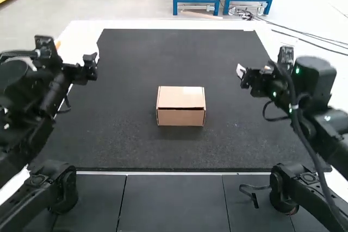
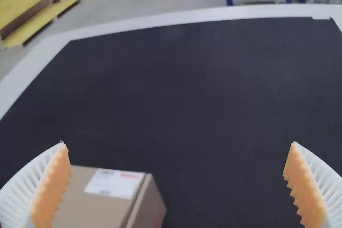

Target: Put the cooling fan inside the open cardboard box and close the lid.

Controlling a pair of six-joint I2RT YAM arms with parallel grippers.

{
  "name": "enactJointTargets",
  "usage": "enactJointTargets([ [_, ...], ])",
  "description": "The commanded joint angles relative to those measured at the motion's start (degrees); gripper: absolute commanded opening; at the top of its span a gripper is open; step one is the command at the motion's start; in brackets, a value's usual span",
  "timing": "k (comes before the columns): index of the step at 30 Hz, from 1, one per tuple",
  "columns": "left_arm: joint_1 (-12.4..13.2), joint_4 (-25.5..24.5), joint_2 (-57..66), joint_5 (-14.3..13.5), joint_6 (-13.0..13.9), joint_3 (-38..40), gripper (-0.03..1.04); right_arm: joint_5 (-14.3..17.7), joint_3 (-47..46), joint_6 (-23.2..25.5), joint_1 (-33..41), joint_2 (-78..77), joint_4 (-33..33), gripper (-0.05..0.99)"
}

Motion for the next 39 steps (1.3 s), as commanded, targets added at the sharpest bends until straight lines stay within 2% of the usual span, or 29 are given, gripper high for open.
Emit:
enactJointTargets([
  [1, 0.61, 1.22, -4.15, -0.54, 0.76, -2.49, 0.96, 0.89, -4.19, -0.41, -0.73, -3.17, 3.09, 0.91],
  [3, 0.34, 0.78, -6.61, -0.27, 1.2, -4.51, 0.96, 1.33, -6.74, -0.32, -0.73, -4.84, 4.41, 0.91],
  [4, 0.26, 0.69, -8.28, -0.19, 2.25, -5.57, 0.96, 1.41, -7.61, -0.24, -0.73, -5.81, 4.67, 0.91],
  [7, 0.26, 0.25, -15.14, 1.4, 2.96, -8.03, 0.96, 3.26, -10.78, -0.15, -0.73, -10.11, 5.9, 0.91],
  [9, 0.17, 0.6, -18.65, 2.1, 4.36, -9.79, 0.96, 3.79, -13.5, -0.15, -0.91, -12.93, 6.69, 0.91],
  [13, 0.43, 2.18, -19.35, 5.26, 4.71, -11.28, 0.96, 4.23, -15.96, -0.85, -2.49, -16.18, 8.8, 0.91],
  [14, 0.69, 1.83, -19.27, 7.55, 4.71, -11.55, 0.96, 3.87, -16.05, -0.94, -3.02, -16.79, 8.98, 0.91],
  [20, 5.79, 2.88, -19.35, 13.35, 4.71, -14.18, 0.96, 1.85, -19.13, -4.02, -8.03, -19.87, 15.75, 0.91],
  [22, 8.08, 2.36, -19.35, 17.48, 4.54, -14.27, 0.96, 0.53, -20.8, -4.02, -9.78, -20.22, 17.59, 0.91],
  [25, 11.07, 1.04, -19.35, 23.81, 1.9, -14.8, 0.96, -0.17, -22.2, -4.02, -11.28, -20.13, 18.21, 0.91],
  [28, 12.65, 0.69, -19.35, 23.72, -1.0, -16.64, 0.96, -0.43, -22.47, -4.54, -11.81, -20.31, 17.33, 0.91],
  [30, 13.61, 2.09, -19.35, 23.63, -4.78, -18.49, 0.96, -0.43, -23.35, -5.86, -12.07, -20.66, 17.15, 0.91],
  [32, 14.23, 2.09, -19.35, 23.63, -6.01, -19.98, 0.96, -1.14, -24.58, -6.83, -12.16, -21.54, 17.15, 0.91],
  [33, 14.49, 2.36, -19.35, 23.54, -7.33, -20.6, 0.96, -2.54, -25.46, -7.09, -12.16, -22.42, 17.15, 0.91],
  [36, 15.28, 0.78, -19.35, 22.84, -9.0, -20.86, 0.96, -3.07, -29.41, -11.93, -12.16, -25.93, 17.42, 0.91],
  [39, 15.99, -4.85, -19.35, 22.14, -10.58, -20.86, 0.96, 1.41, -30.64, -11.93, -12.69, -26.02, 17.94, 0.91],
])
